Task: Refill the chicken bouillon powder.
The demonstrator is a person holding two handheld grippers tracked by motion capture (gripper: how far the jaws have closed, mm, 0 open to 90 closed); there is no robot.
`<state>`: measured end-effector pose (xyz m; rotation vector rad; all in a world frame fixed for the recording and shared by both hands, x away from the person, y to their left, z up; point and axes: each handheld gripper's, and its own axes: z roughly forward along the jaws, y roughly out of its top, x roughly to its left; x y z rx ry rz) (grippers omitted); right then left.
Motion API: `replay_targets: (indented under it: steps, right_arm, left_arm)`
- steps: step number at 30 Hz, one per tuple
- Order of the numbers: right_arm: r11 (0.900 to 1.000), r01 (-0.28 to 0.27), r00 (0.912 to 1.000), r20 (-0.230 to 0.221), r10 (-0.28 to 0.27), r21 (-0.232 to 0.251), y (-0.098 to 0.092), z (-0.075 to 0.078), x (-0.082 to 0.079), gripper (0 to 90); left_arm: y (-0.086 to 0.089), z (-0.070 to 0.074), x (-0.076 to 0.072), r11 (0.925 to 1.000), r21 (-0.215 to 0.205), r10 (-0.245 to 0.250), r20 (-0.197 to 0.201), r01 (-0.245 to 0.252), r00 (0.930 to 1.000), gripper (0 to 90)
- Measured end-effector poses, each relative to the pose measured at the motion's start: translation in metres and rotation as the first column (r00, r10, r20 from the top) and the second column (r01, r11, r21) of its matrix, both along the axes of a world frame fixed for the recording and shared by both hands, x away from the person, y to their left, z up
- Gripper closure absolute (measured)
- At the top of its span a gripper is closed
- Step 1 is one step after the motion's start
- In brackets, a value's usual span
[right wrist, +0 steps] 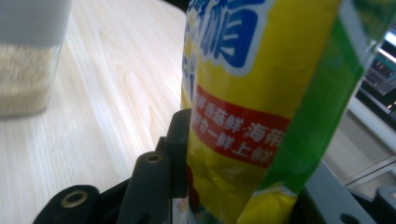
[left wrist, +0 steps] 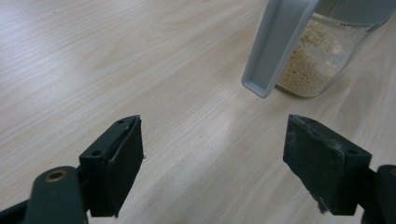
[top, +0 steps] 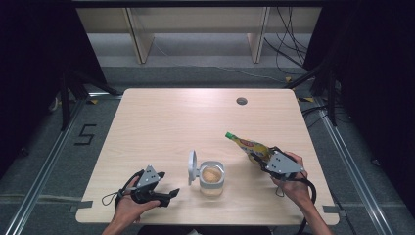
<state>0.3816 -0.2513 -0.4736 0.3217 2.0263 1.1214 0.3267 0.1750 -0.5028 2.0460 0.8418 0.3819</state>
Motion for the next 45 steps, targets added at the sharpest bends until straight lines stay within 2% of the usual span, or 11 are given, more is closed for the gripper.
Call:
replay_targets:
  steps: [10, 12, 16, 20, 29, 33, 35, 38, 40, 42, 45]
  right_arm:
    - [0.993, 0.042, 0.9972, -0.066, -0.035, 0.107, -0.002, -0.007, 0.007, 68.8]
    - [0.990, 0.051, 0.9977, -0.052, -0.044, 0.131, -0.005, -0.008, 0.009, 68.7]
    - [0.977, 0.095, 0.9918, -0.102, -0.076, 0.190, -0.012, -0.009, 0.009, 68.5]
    - [0.950, 0.146, 0.9792, -0.177, -0.099, 0.276, -0.024, -0.013, 0.010, 68.3]
    - [0.933, 0.184, 0.9693, -0.215, -0.120, 0.309, -0.028, -0.014, 0.009, 66.7]
    - [0.927, 0.196, 0.9658, -0.227, -0.126, 0.319, -0.029, -0.015, 0.008, 64.3]
    - [0.930, 0.211, 0.9658, -0.210, -0.151, 0.302, -0.030, -0.012, 0.007, 62.3]
    - [0.917, 0.244, 0.9576, -0.228, -0.176, 0.315, -0.029, -0.011, 0.005, 55.7]
    - [0.916, 0.252, 0.9453, -0.282, -0.164, 0.312, -0.031, -0.010, 0.002, 53.6]
    - [0.914, 0.236, 0.9564, -0.245, -0.158, 0.329, -0.033, -0.009, 0.003, 45.6]
    - [0.908, 0.274, 0.9448, -0.265, -0.193, 0.317, -0.034, -0.006, -0.001, 40.8]
  left_arm:
    - [0.000, 0.001, -0.001, 0.9998, -0.018, -0.003, -0.008, 0.003, 1.0000, 19.8]
    - [0.000, 0.002, -0.001, 0.9999, -0.012, -0.009, 0.003, 0.009, 1.0000, 19.8]
    - [0.000, 0.002, -0.002, 0.9999, -0.013, -0.003, -0.015, 0.003, 0.9999, 19.8]
    - [0.000, 0.002, -0.002, 0.9997, -0.011, -0.020, 0.005, 0.020, 0.9998, 19.8]
    - [0.002, 0.002, -0.001, 0.9998, 0.010, -0.018, 0.012, 0.018, 0.9998, 19.8]
    - [0.000, 0.001, -0.002, 1.0000, -0.005, -0.001, 0.000, 0.001, 1.0000, 19.8]
    - [-0.001, 0.000, -0.002, 0.9989, -0.046, 0.007, -0.006, -0.007, 1.0000, 19.8]
    - [0.003, 0.002, 0.000, 0.9999, -0.001, -0.012, 0.006, 0.012, 0.9999, 19.8]
    - [0.000, 0.001, -0.001, 0.9997, -0.025, -0.005, 0.004, 0.006, 1.0000, 19.8]
    - [0.001, 0.001, -0.002, 0.9998, -0.020, -0.004, -0.006, 0.004, 1.0000, 19.8]
    - [0.000, 0.001, -0.002, 0.9996, -0.027, -0.001, -0.004, 0.001, 1.0000, 19.8]
